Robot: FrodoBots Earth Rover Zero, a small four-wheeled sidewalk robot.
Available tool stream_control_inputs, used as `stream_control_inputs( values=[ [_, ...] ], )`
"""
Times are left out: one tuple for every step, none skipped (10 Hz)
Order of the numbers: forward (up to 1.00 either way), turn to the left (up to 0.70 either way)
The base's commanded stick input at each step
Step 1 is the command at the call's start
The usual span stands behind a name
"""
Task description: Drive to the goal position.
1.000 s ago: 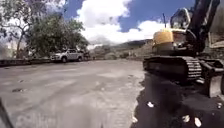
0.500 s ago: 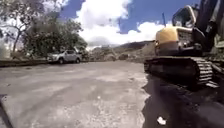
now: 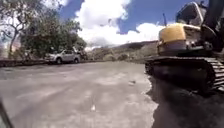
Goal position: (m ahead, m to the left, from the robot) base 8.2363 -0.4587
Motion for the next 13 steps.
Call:
stream_control_inputs(
  values=[
    [0.70,0.00],
    [0.70,0.00],
    [0.70,0.00],
    [0.70,0.00],
    [0.70,0.00],
    [0.70,0.00],
    [0.70,0.00],
    [0.70,0.00],
    [0.70,0.00],
    [0.70,0.00],
    [0.70,0.00],
    [0.70,0.00],
    [0.70,0.00]
  ],
)
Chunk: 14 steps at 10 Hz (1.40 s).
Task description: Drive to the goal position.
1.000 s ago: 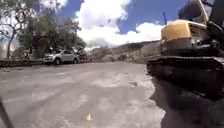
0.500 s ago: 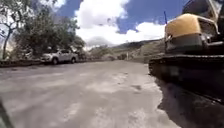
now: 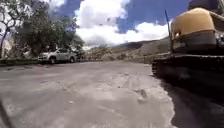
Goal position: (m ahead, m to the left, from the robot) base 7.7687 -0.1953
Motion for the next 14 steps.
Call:
stream_control_inputs(
  values=[
    [0.70,0.00],
    [0.70,0.00],
    [0.70,0.00],
    [0.70,0.00],
    [0.70,0.00],
    [0.70,0.00],
    [0.70,0.00],
    [0.70,0.00],
    [0.70,-0.25],
    [0.70,-0.13],
    [0.70,-0.02],
    [0.70,0.00],
    [0.70,0.00],
    [0.70,0.00]
  ],
)
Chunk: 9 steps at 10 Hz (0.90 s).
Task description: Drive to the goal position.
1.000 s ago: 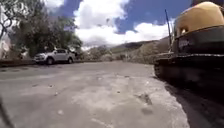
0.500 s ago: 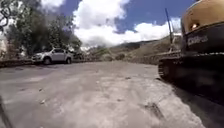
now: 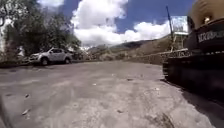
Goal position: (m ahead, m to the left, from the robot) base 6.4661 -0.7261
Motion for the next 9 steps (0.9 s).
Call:
stream_control_inputs(
  values=[
    [0.70,0.00],
    [0.70,0.00],
    [0.70,0.00],
    [0.70,0.00],
    [0.70,0.00],
    [0.70,0.00],
    [0.70,0.00],
    [0.70,0.00],
    [0.70,0.00]
  ],
)
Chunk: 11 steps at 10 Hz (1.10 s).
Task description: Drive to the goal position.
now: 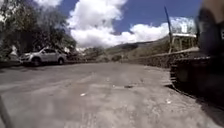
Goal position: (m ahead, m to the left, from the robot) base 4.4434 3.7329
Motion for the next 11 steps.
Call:
stream_control_inputs(
  values=[
    [0.70,0.00],
    [0.70,0.00],
    [0.70,0.00],
    [0.70,0.00],
    [0.70,0.00],
    [0.70,0.00],
    [0.70,0.00],
    [0.70,0.00],
    [0.70,0.00],
    [0.70,0.00],
    [0.70,0.00]
  ],
)
